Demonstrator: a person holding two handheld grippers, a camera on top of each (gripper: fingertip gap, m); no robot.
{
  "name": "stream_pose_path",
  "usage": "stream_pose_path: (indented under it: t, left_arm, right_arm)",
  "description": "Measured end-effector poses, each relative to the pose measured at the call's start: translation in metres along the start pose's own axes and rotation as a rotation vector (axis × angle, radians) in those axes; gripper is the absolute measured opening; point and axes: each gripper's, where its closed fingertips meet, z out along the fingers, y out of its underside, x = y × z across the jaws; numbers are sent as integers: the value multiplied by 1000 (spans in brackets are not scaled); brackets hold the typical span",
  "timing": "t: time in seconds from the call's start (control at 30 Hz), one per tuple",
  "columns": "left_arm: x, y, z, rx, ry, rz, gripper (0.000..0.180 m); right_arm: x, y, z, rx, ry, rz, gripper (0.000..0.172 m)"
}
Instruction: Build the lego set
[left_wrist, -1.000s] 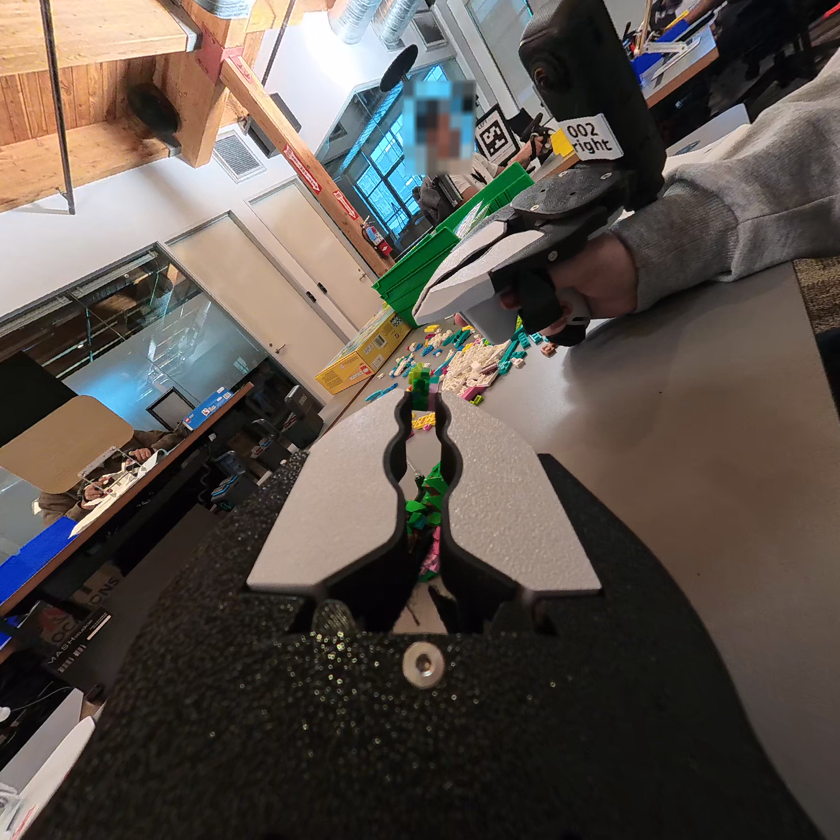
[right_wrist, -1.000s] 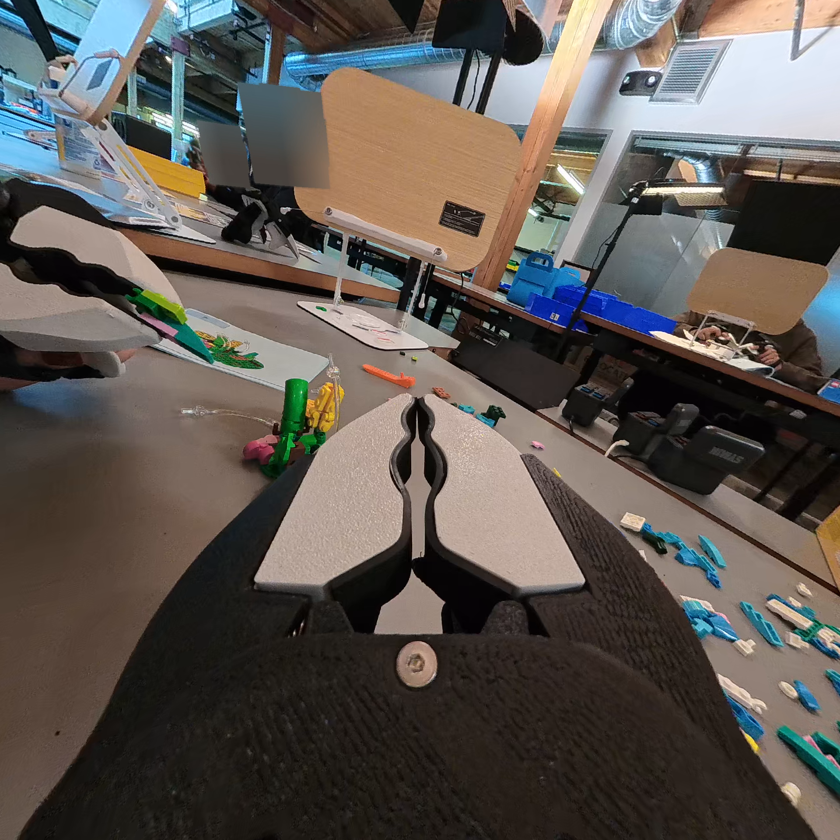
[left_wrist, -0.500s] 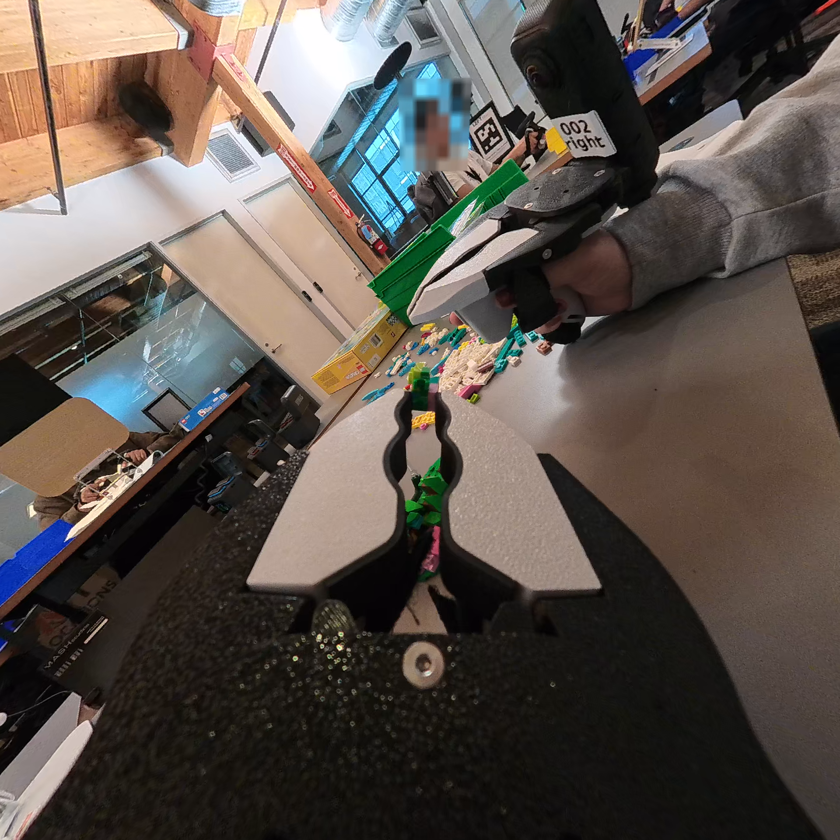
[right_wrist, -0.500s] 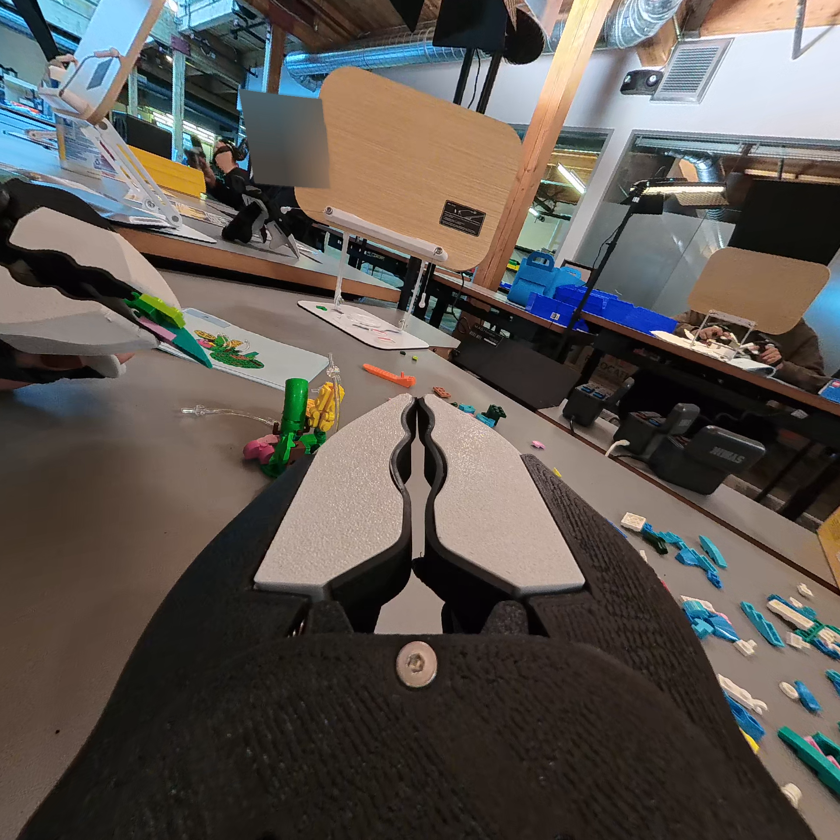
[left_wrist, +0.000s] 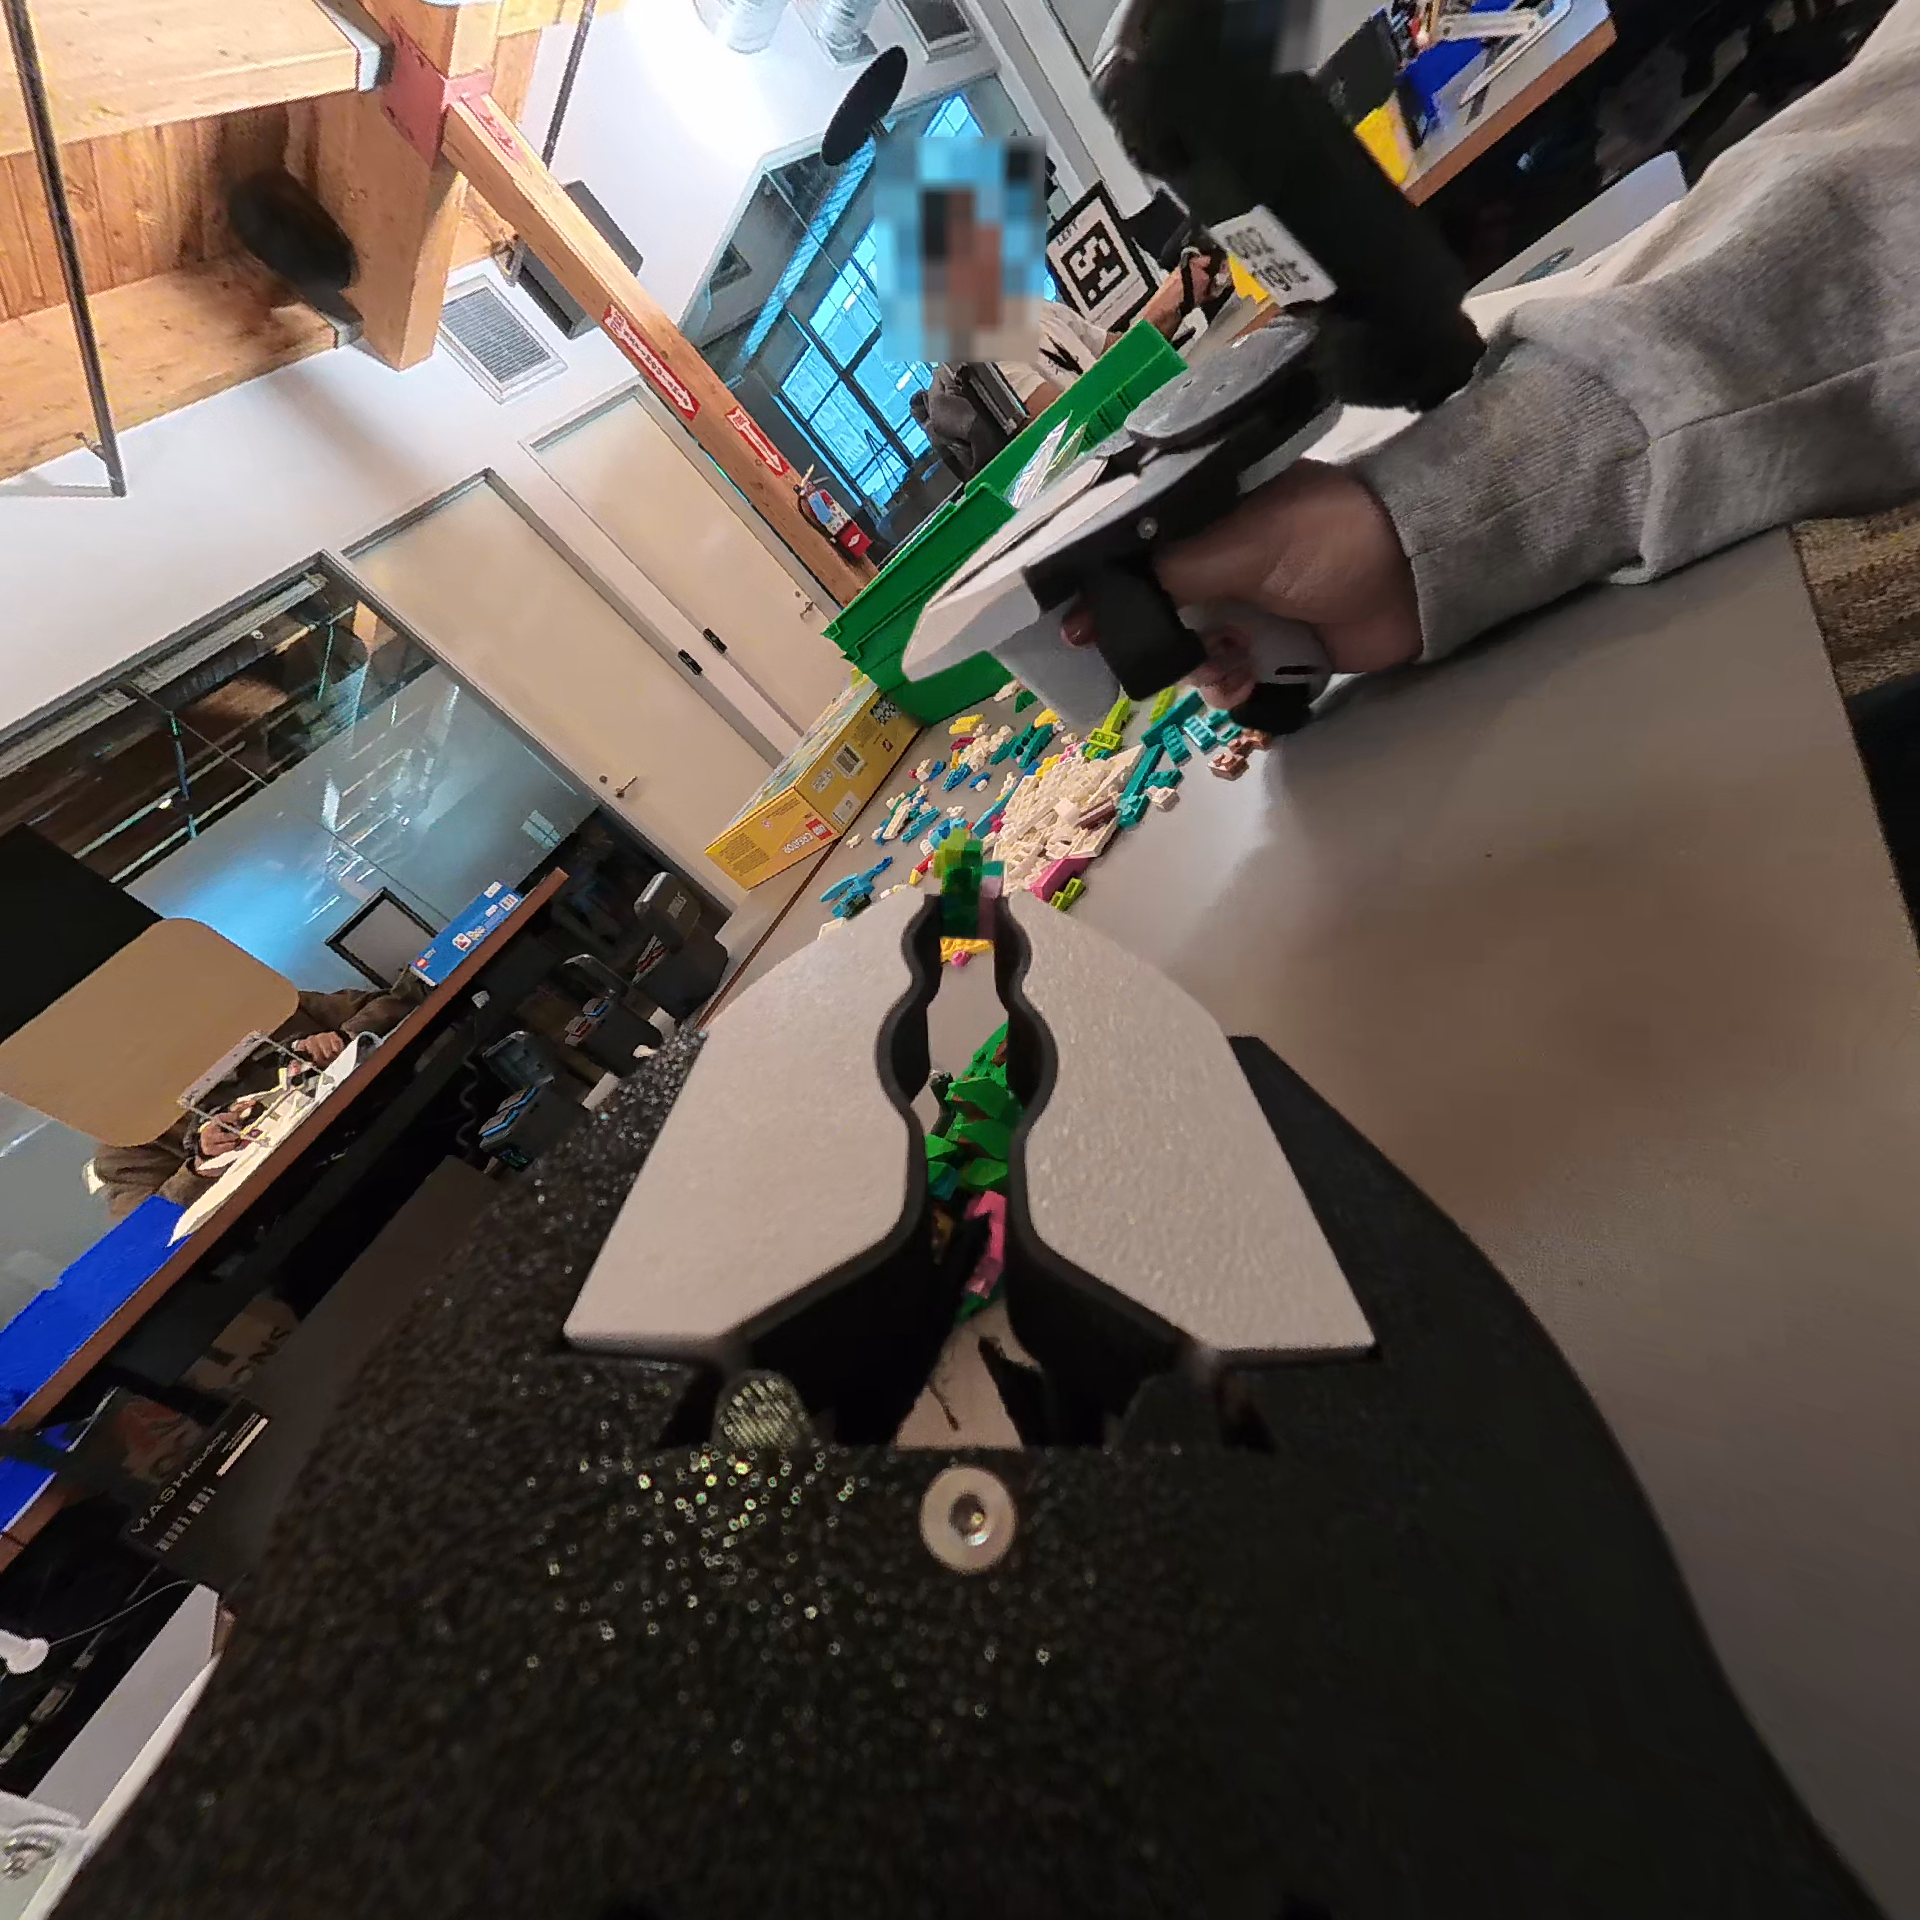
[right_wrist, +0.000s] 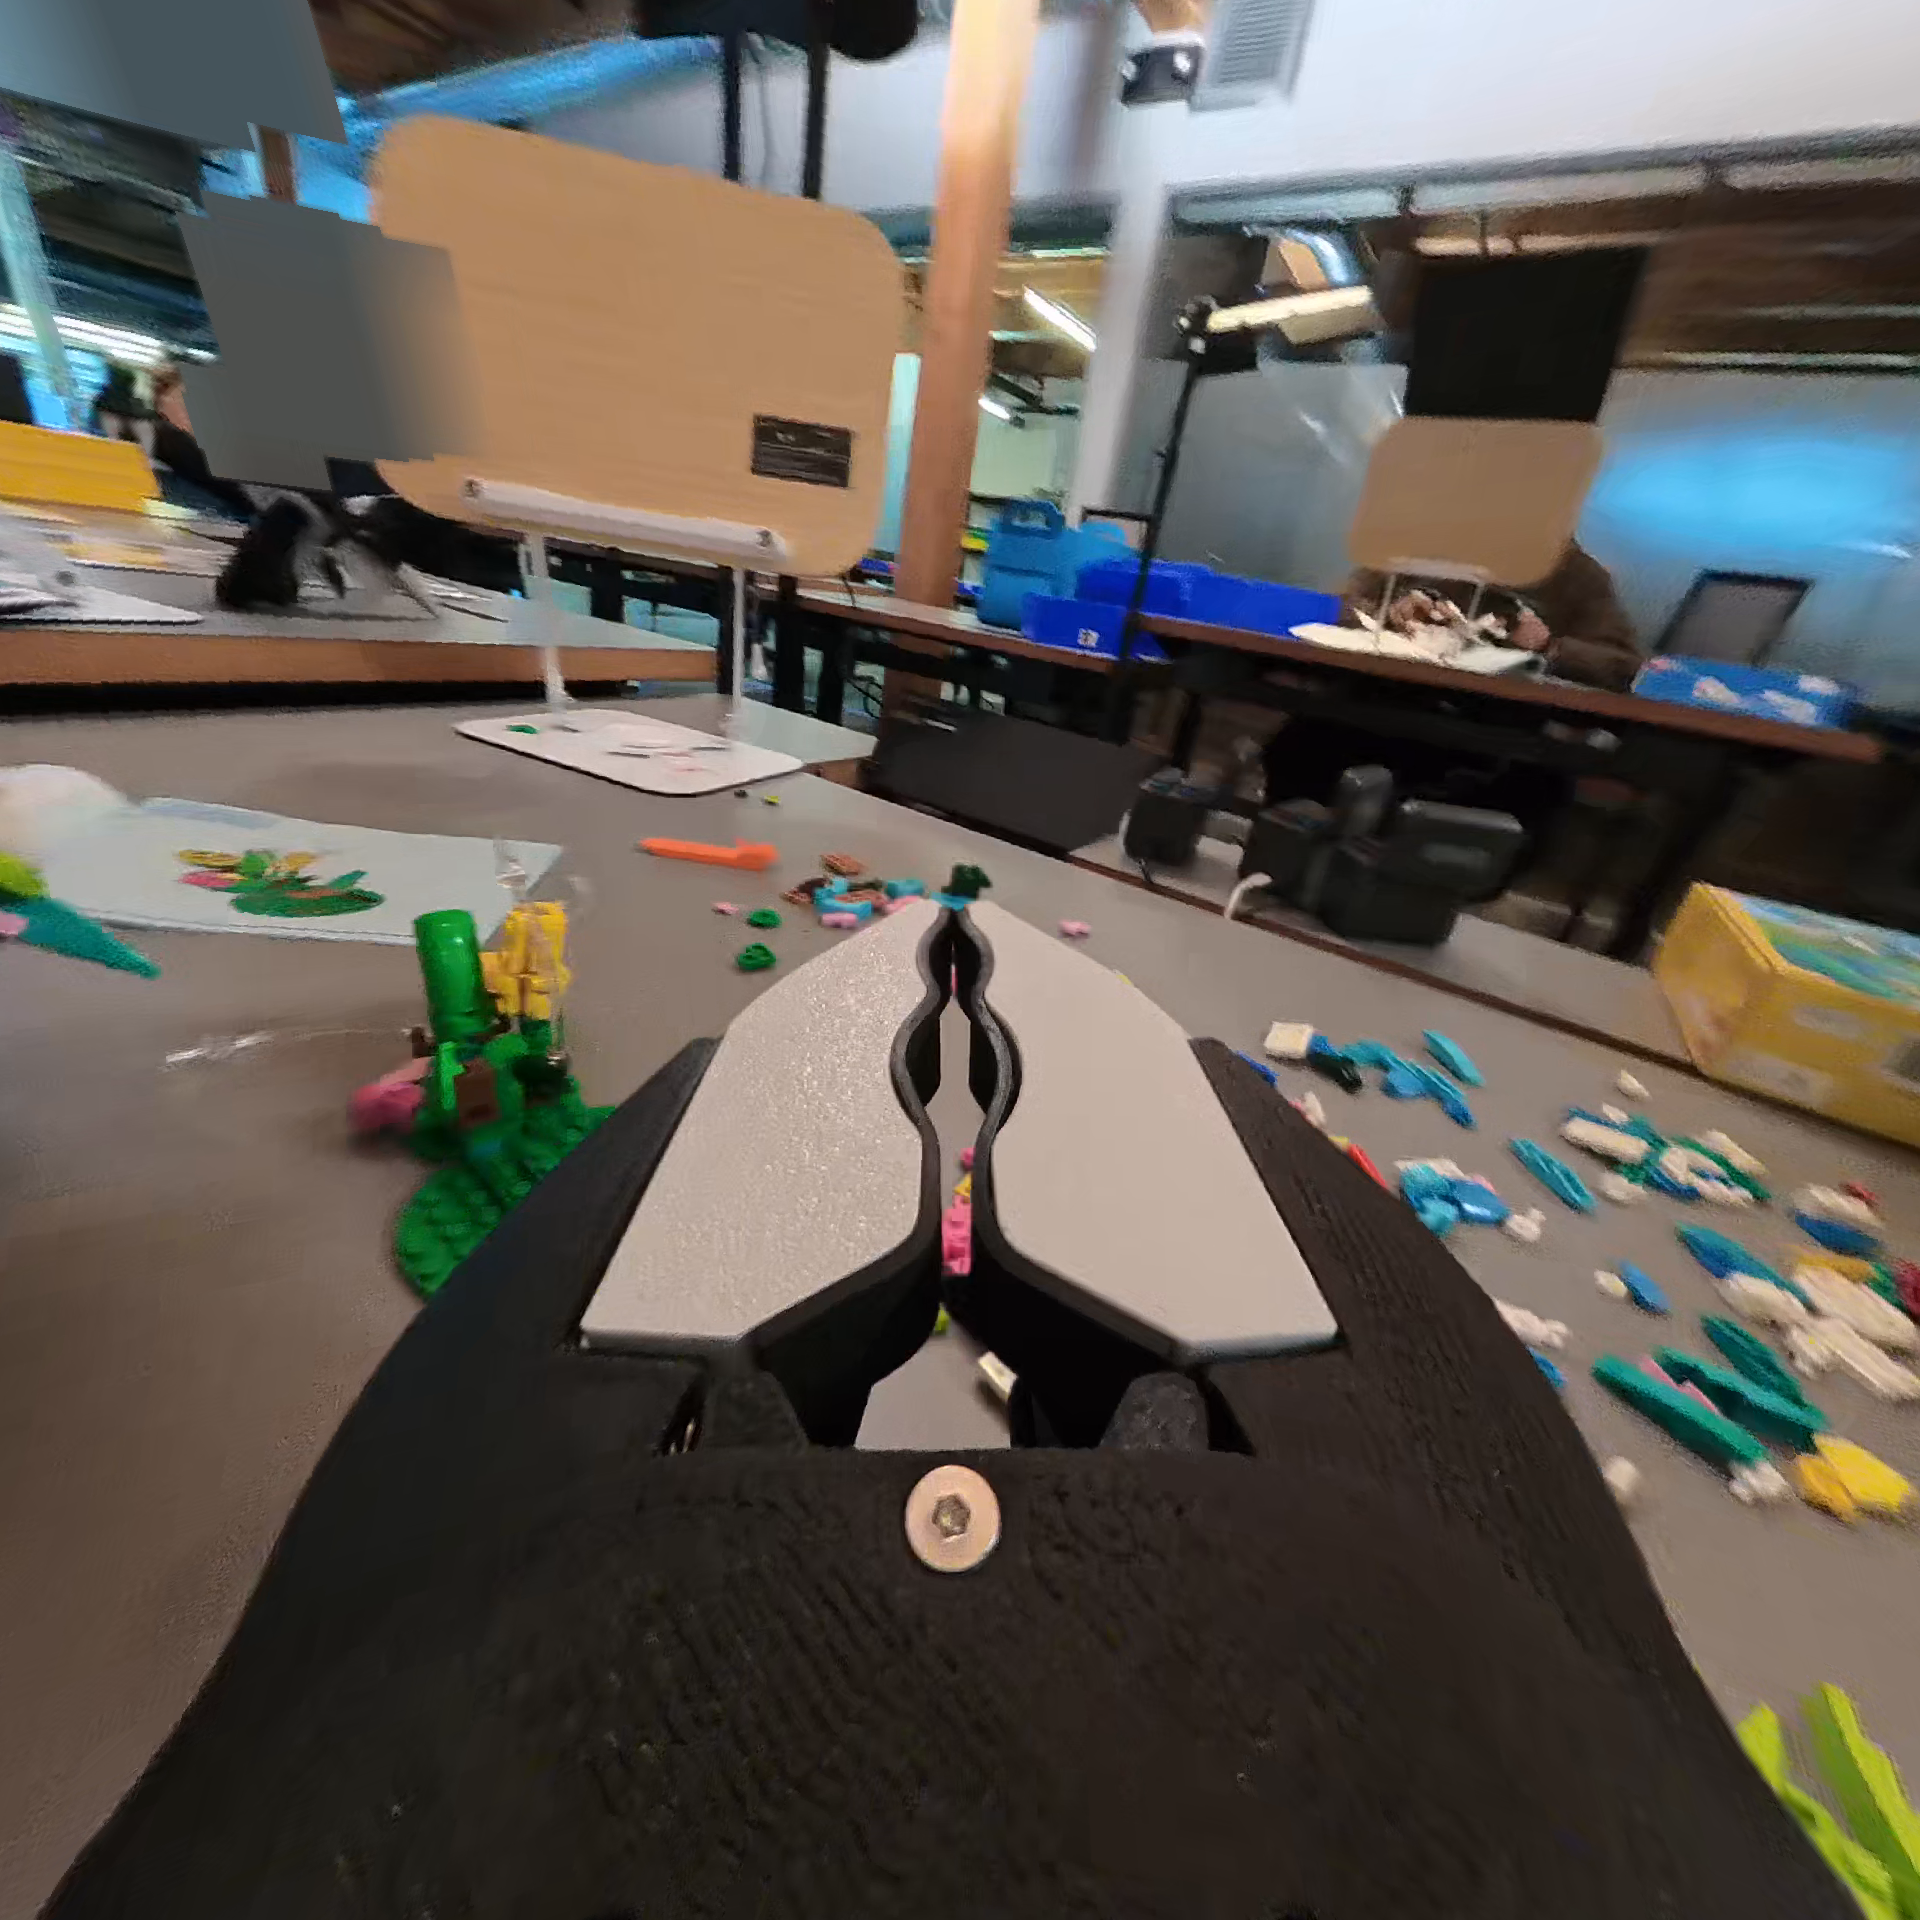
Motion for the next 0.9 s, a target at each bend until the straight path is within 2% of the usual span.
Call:
stream_pose_path:
  t: [0.13, 0.27, 0.9]
  left_arm:
    - [0, 0, 0, -1, -1, 1, 10]
    - [1, 0, 1, 2, 6, 0, 10]
    - [1, 2, 2, -6, 6, 12, 10]
  right_arm:
    - [13, -3, -3, 27, 48, 63, 0]
    - [15, -9, -6, 66, 66, 46, 0]
    - [-2, -12, -3, 88, -19, 12, 0]
